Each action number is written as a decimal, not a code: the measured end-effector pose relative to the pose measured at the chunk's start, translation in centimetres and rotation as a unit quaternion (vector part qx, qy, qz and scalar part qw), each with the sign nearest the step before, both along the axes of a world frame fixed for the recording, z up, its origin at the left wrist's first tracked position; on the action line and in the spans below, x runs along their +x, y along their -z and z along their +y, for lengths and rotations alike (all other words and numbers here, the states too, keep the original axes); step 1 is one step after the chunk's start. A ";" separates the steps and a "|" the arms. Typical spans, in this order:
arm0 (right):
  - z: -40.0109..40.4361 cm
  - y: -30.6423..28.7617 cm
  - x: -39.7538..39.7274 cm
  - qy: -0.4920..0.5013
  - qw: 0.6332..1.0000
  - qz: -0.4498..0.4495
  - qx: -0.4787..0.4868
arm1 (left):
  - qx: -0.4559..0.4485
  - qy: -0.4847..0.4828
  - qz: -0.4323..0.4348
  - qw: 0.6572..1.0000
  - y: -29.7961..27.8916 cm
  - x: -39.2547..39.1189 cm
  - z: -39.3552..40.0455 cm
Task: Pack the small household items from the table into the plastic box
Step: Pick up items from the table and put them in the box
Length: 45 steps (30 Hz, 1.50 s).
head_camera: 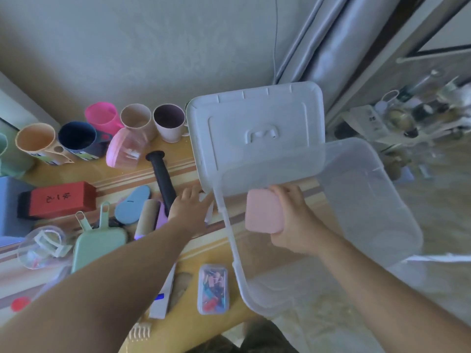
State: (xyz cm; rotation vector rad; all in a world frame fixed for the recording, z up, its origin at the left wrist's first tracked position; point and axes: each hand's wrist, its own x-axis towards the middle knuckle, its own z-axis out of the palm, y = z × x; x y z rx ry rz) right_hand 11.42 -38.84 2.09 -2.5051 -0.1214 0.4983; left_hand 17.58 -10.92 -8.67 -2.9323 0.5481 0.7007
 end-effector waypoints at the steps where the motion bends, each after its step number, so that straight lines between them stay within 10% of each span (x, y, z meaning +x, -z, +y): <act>1: -0.3 1.0 0.6 -0.019 1.000 0.011 -0.006 | 0.007 -0.009 -0.004 1.000 0.2 0.0 -0.2; 16: 1.9 13.2 5.4 -0.116 0.992 0.025 -0.040 | -0.106 -0.319 -0.160 0.928 -15.7 -5.0 1.1; 23: -2.5 6.1 6.1 -0.154 0.987 0.004 0.047 | -0.248 -0.165 -0.230 0.926 -17.5 -6.2 -6.9; 29: -8.1 -0.7 3.9 -0.195 0.971 -0.102 0.091 | -0.329 -0.245 -0.034 0.912 -13.6 -5.6 -14.0; 35: -9.0 2.6 2.2 -0.194 0.978 -0.076 0.024 | -0.448 -0.453 0.353 0.685 -12.7 -4.0 -16.0; 39: -8.5 3.5 2.8 -0.196 0.978 -0.061 0.023 | -0.412 -0.454 0.317 0.724 -11.8 -4.1 -15.5; 43: -6.9 4.5 3.9 -0.145 0.989 -0.031 -0.022 | -0.281 -0.286 0.046 0.915 -12.1 -5.1 -15.0; 45: -5.1 5.0 4.5 -0.108 0.992 0.013 -0.063 | -0.247 -0.157 -0.100 0.951 -12.8 -6.4 -14.4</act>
